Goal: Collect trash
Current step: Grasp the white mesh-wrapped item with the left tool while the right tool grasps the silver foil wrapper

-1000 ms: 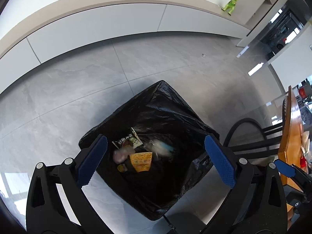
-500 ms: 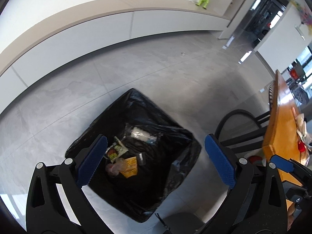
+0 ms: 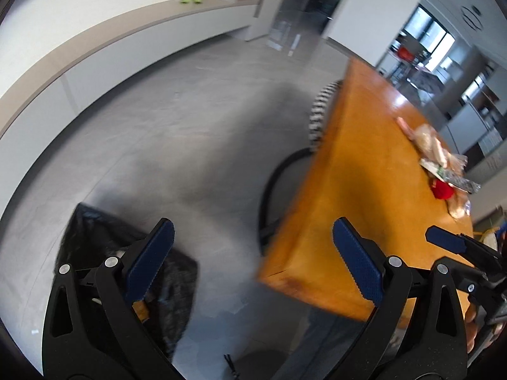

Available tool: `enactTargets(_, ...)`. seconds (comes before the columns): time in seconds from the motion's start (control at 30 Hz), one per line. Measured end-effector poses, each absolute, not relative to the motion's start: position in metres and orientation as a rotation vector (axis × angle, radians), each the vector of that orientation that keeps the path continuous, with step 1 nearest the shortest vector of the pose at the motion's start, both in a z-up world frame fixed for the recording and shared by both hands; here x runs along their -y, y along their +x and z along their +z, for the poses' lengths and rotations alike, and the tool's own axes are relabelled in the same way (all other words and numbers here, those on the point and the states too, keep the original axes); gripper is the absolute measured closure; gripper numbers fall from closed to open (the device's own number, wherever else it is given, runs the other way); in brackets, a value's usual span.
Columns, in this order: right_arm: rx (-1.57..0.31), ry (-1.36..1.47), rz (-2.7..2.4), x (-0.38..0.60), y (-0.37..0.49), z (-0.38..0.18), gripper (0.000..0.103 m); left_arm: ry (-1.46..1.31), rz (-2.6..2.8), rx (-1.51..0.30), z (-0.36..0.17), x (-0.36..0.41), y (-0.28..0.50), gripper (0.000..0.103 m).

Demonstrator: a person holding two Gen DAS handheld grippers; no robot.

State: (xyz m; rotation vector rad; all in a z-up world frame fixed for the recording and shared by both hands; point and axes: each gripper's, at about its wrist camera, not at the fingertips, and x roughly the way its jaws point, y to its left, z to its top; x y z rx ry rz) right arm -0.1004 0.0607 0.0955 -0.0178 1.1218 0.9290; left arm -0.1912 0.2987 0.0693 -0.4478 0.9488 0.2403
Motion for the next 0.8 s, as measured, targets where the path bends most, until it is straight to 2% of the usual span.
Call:
enactTargets(0.17,-1.119,0.078,0.736,0.014,-0.049,0.11,0.037,-0.389,0.128,-0.969,0.08,-0.247,-0.129,0.006)
enactTargets(0.23,-1.106,0.125,0.645,0.05,-0.028,0.116,0.039,-0.351,0.077,-0.982,0.086,-0.221,-0.101,0.006)
enactTargets(0.5,-1.082,0.251,0.329,0.169,0.039,0.122,0.042,-0.284,-0.095,-1.032,0.106,-0.134,-0.014,0.006)
enactTargets(0.8,-1.1,0.317,0.18,0.219,0.096,0.103,0.051,-0.231,-0.23,-1.074,0.111,-0.036,0.065,0.006)
